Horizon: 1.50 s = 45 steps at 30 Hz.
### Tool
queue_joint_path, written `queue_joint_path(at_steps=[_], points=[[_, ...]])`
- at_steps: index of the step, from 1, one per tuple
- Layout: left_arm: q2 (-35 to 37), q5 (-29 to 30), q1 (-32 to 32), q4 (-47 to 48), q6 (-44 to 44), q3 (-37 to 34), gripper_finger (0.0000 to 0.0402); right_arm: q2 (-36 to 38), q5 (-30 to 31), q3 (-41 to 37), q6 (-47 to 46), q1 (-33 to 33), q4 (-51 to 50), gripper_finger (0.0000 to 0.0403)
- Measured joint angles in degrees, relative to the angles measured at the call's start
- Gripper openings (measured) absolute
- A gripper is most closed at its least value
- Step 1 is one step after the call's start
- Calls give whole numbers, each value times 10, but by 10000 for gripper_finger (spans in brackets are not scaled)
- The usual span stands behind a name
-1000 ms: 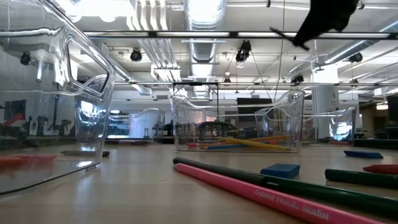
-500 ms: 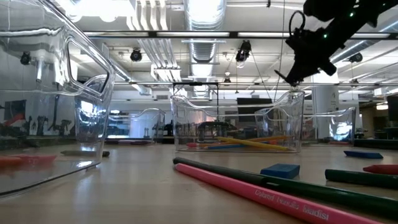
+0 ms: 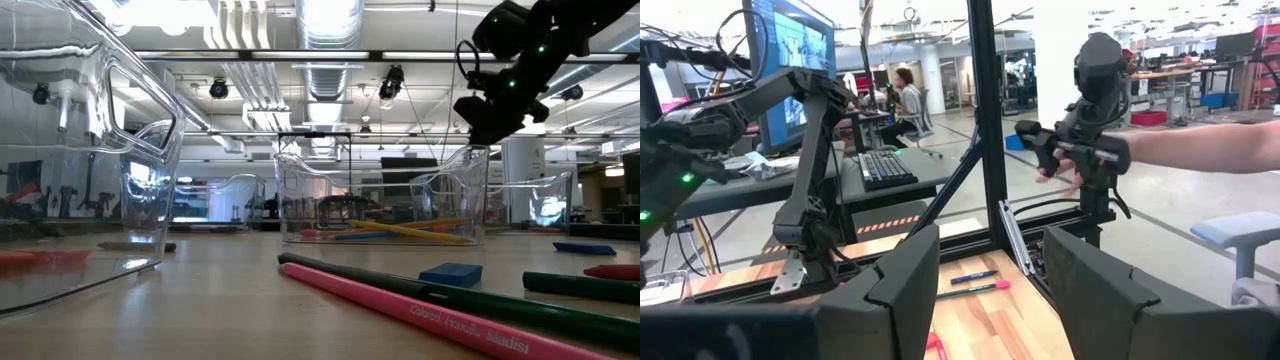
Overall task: Sort crayons/erasers/pens/pencils in bins
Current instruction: Put the blue crayon into the top right transparent bin
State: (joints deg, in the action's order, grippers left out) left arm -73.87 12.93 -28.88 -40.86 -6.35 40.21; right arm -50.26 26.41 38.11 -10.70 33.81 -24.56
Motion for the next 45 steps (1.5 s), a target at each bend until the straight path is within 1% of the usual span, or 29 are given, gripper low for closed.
queue_joint_path(at_steps=[3, 6, 9, 11, 13, 14, 17, 21, 22, 24, 27, 30, 31, 35, 39, 42, 45], points=[[0, 0, 0, 0, 0, 0, 167, -11, 33, 0, -16, 0, -1, 192], [0, 0, 0, 2, 0, 0, 167, -18, 37, 0, -49, 0, -7, 241], [0, 0, 0, 4, 0, 0, 167, -20, 28, 0, -69, 0, -6, 274], [0, 0, 0, 4, 0, 0, 167, -19, 2, 4, -83, 0, -13, 285], [0, 0, 0, 9, 0, 0, 167, -19, -38, 17, -89, 0, -30, 288], [0, 0, 0, 9, 0, 0, 167, -19, -67, 28, -88, 0, -43, 288], [0, 0, 0, 9, 0, 0, 167, -19, -179, 64, -91, 0, -96, 278], [0, 0, 0, 9, 0, 0, 167, -19, -352, 97, -133, -11, -193, 258], [0, 0, 0, 9, 0, 0, 167, -19, -386, 101, -143, -18, -223, 253], [0, 0, 0, 9, 0, 0, 167, -18, -427, 107, -165, -40, -294, 244], [0, 0, 0, 9, 0, 0, 167, -15, -429, 106, -212, -96, -408, 233], [0, 0, 0, 9, 0, 0, 167, -4, -429, 103, -291, -168, -490, 223], [0, 0, 0, 9, 0, 0, 167, 1, -429, 103, -326, -198, -503, 221], [0, 0, 0, 9, 1, 0, 167, 24, -417, 103, -470, -320, -509, 220], [0, 0, 0, 9, 15, 0, 167, 28, -371, 103, -602, -449, -509, 219], [0, 0, 0, 9, 30, 0, 167, 12, -354, 102, -700, -541, -502, 219], [0, 0, 0, 9, 47, 0, 167, -20, -352, 102, -794, -621, -470, 219]])
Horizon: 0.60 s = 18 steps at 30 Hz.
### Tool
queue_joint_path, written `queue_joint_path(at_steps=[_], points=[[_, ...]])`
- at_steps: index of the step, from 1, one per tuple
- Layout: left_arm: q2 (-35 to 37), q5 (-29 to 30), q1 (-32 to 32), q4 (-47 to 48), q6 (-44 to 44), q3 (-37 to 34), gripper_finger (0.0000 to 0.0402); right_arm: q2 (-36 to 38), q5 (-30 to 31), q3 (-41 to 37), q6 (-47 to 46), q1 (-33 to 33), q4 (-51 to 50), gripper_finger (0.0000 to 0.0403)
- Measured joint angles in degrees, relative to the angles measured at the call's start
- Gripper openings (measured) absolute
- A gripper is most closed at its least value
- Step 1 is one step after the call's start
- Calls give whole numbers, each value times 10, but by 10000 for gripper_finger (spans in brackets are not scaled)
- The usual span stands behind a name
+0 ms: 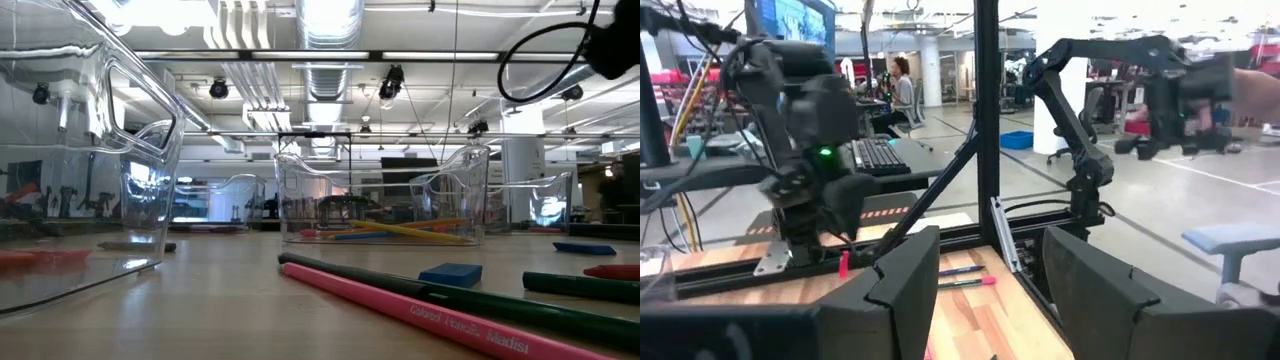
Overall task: Sort crayons/erasers/pens/pencils in bins
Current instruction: Put the blue crayon into the top right transparent bin
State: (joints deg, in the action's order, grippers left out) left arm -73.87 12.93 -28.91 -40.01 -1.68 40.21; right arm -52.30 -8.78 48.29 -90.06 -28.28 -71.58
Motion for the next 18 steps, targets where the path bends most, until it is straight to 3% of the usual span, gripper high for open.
queue_joint_path(at_steps=[6, 13, 15, 18], points=[[0, 0, 0, 0, 15, 0, 167, -98, -12, 0, -91, -119, 90, 219], [0, 6, 0, 4, 48, 0, 167, -195, -47, 0, -127, -186, 179, 219], [0, 57, 0, 38, 102, 0, 167, -210, -52, 0, -135, -198, 194, 219], [1, 194, 1, 142, 149, 2, 166, -217, -52, -1, -150, -210, 218, 219]])
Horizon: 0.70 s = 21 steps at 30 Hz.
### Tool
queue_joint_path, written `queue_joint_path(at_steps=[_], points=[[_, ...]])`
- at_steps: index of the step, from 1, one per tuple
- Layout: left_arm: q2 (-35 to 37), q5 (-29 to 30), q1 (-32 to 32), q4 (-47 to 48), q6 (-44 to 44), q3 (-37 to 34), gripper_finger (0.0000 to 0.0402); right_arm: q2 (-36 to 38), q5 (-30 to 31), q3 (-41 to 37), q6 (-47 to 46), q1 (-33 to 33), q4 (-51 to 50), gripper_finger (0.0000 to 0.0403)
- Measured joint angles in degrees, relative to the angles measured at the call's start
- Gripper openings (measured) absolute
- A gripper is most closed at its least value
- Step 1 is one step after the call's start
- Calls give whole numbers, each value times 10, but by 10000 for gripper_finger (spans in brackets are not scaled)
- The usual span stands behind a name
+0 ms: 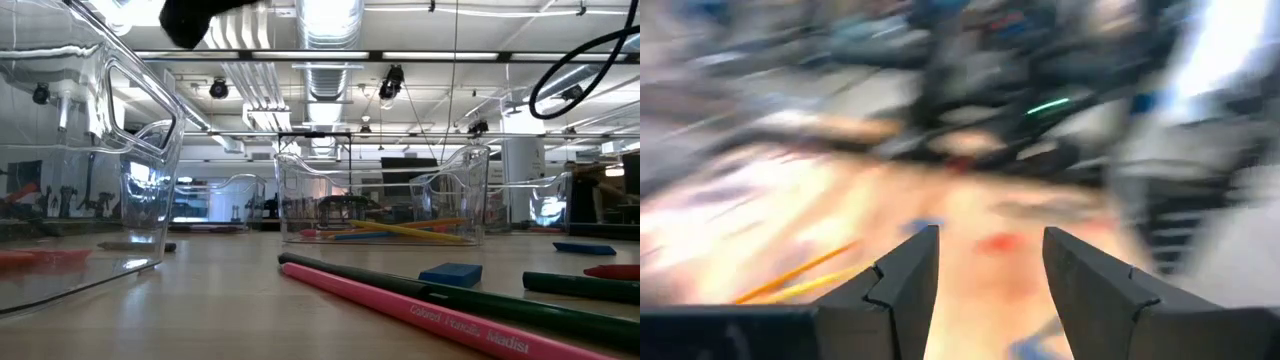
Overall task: Sort crayons/erasers/pens/pencils in bins
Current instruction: Put the blue crayon into the top right transparent bin
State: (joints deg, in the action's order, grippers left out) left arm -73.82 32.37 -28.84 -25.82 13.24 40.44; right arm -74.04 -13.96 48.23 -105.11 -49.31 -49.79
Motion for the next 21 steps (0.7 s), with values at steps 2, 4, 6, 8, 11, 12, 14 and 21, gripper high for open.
queue_joint_path(at_steps=[2, 4, 6, 8, 11, 12, 14, 21], points=[[0, 65, 1, 45, 14, 6, 166, 1, 2, 0, -14, -11, 10, 219], [1, 72, 2, 56, 2, 10, 166, 3, 6, 0, -35, -25, 12, 219], [1, 58, 3, 54, -18, 13, 166, 4, 13, 0, -64, -43, 12, 219], [1, 45, 3, 52, -30, 19, 166, 3, 30, 0, -101, -62, 13, 219], [1, 39, 2, 50, -31, 21, 166, -8, 54, 0, -147, -87, 24, 219], [1, 39, 2, 49, -31, 21, 166, -14, 61, 0, -159, -94, 29, 219], [1, 39, 3, 49, -31, 19, 166, -31, 65, 0, -181, -104, 35, 219], [-1, 38, 3, 38, -31, 18, 166, -104, 20, 8, -181, -117, 48, 219]])
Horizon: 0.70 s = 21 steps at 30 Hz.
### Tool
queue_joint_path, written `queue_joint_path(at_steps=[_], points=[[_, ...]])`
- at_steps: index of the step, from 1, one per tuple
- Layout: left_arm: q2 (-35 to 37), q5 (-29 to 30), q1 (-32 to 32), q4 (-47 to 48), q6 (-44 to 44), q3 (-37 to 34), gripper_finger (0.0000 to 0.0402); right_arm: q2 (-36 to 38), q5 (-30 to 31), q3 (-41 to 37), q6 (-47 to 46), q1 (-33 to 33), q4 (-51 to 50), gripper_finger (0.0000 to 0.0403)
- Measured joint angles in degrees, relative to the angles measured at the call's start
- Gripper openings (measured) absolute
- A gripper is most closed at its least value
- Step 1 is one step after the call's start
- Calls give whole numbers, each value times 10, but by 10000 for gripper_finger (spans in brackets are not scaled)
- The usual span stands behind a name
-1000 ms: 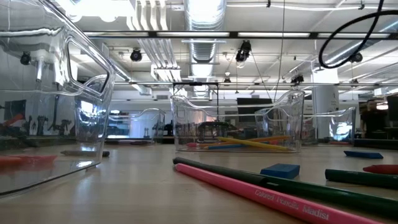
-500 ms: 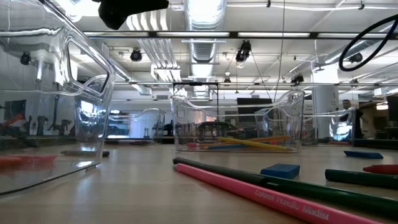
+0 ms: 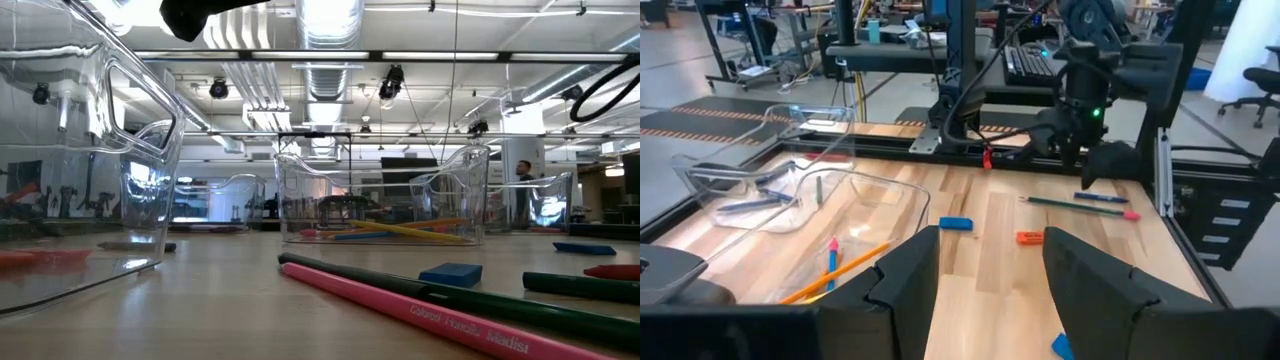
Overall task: Sort crayons/erasers/pens/pencils in bins
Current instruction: Put the blue crayon into the top right transparent bin
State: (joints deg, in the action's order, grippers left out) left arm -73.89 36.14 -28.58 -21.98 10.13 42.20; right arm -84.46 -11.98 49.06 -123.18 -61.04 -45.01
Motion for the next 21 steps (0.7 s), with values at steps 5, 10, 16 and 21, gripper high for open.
queue_joint_path(at_steps=[5, 10, 16, 21], points=[[0, 0, 0, 0, 0, 0, 166, -18, -1, 19, 4, -1, -11, 219], [0, 0, 0, 0, 0, 0, 166, -22, 2, 20, -9, -5, -16, 219], [0, 0, 0, 0, 0, 0, 166, -26, -13, 50, 122, 2, -28, 219], [0, 0, 0, 0, 0, -1, 166, -26, -3, 93, 126, 2, -51, 219]])
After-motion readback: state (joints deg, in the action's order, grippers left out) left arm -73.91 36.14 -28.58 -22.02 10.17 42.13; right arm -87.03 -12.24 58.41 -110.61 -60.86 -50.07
